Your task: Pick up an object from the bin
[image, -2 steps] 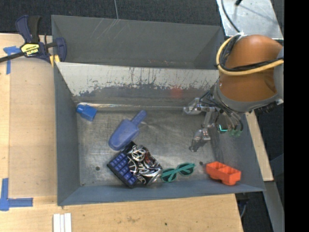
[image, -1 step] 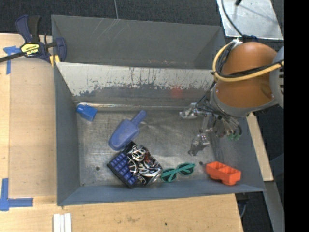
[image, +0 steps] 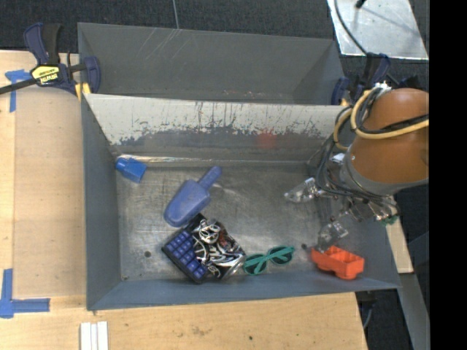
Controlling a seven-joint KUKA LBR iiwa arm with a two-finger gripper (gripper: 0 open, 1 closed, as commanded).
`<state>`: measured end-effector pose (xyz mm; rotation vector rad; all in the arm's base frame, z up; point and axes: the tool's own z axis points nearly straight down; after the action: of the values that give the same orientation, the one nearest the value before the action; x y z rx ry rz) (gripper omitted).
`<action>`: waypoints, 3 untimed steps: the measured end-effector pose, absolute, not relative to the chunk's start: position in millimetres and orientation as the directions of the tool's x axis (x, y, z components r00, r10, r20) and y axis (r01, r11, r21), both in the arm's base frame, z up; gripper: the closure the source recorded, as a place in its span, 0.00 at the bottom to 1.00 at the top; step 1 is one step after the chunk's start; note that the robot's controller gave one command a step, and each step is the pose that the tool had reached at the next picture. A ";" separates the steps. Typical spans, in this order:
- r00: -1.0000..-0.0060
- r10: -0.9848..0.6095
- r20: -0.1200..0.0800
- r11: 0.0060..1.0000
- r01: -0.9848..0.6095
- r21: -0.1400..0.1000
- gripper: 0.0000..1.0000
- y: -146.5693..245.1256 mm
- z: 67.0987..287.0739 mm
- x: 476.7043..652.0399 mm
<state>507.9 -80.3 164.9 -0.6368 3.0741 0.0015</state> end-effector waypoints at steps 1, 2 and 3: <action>-0.945 -0.328 -0.003 0.945 -0.328 -0.004 0.00 -96.1 123.2 491.1; -0.920 -0.391 -0.005 0.920 -0.391 -0.003 0.00 -76.0 72.0 491.7; -0.932 -0.362 -0.018 0.932 -0.362 -0.007 1.00 -61.0 75.5 497.4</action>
Offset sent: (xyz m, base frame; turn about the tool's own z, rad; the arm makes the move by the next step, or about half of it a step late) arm -0.0180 0.0061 -0.0949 0.0051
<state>497.4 -61.0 75.5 -0.5747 3.0693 -0.0062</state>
